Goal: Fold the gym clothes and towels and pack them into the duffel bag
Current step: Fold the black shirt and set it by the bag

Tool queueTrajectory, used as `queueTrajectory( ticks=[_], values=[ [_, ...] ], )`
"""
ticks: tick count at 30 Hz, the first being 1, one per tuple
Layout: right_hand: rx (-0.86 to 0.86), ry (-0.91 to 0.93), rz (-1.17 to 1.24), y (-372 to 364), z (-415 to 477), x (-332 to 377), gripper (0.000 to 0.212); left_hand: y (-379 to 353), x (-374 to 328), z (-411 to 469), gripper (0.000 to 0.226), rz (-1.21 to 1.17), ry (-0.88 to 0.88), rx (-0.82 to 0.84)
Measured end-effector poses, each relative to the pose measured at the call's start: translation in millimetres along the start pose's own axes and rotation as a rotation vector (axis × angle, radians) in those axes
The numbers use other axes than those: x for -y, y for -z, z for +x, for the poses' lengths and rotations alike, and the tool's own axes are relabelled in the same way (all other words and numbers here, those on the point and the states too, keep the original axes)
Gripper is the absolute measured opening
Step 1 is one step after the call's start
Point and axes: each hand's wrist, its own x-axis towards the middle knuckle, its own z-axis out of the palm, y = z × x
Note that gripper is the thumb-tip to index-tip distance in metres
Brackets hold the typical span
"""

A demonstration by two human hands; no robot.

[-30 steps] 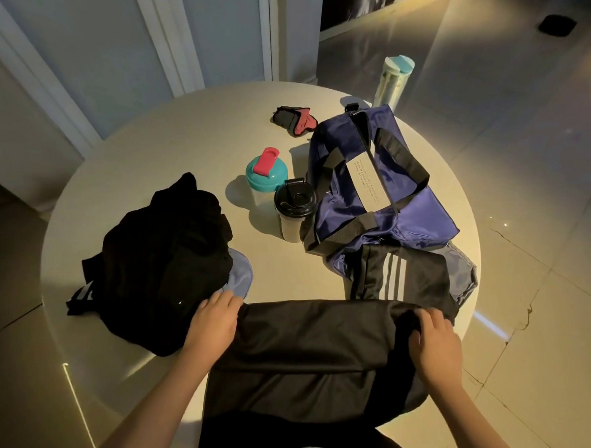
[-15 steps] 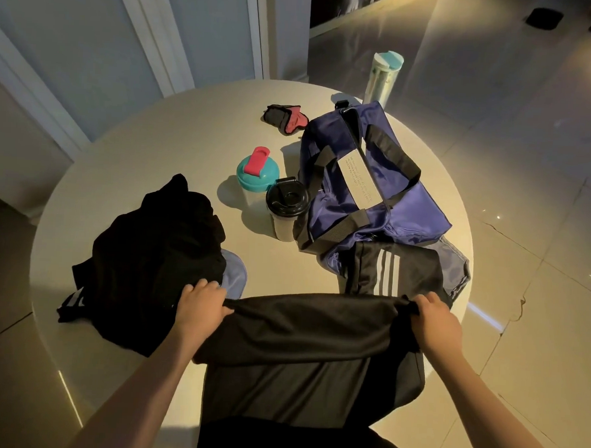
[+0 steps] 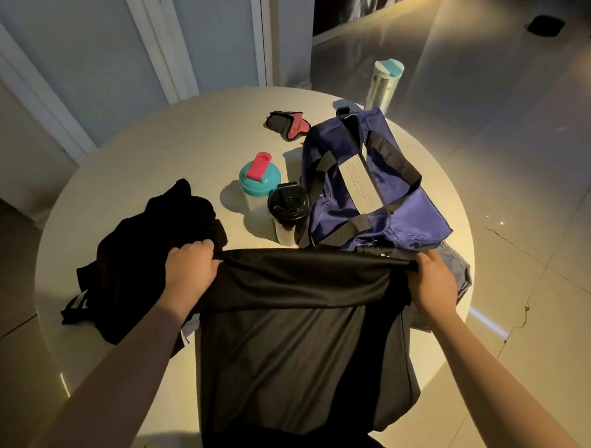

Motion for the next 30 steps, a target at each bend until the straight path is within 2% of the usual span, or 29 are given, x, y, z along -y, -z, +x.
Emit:
queueTrajectory(
  ticks=[3,7,11,13,16,23,28,30],
  values=[
    [-0.02,0.009,0.036,0,3,7,0.014,6,7,6,0.022,-0.057,0.013,-0.053],
    [0.014,-0.007,0.06,-7,2,9,0.02,7,12,5,0.025,-0.1,0.015,-0.029],
    [0.05,-0.039,0.098,-14,-15,1,0.015,-7,21,-11,0.023,-0.207,-0.135,0.011],
    [0.061,-0.045,0.106,-15,-24,-4,0.014,-14,26,-20,0.017,-0.141,-0.209,-0.016],
    [0.05,-0.025,0.115,-14,-40,-8,0.014,-18,28,-36,0.013,-0.043,-0.219,-0.08],
    [0.103,0.033,0.058,-26,-88,-26,0.016,-39,29,-83,0.037,-0.017,-0.295,-0.072],
    [0.165,0.006,0.02,-37,-111,-34,0.016,-58,28,-108,0.053,-0.008,-0.349,-0.09],
    [0.211,-0.017,0.013,-40,-115,-35,0.015,-64,28,-119,0.052,0.009,-0.34,-0.053]
  ],
)
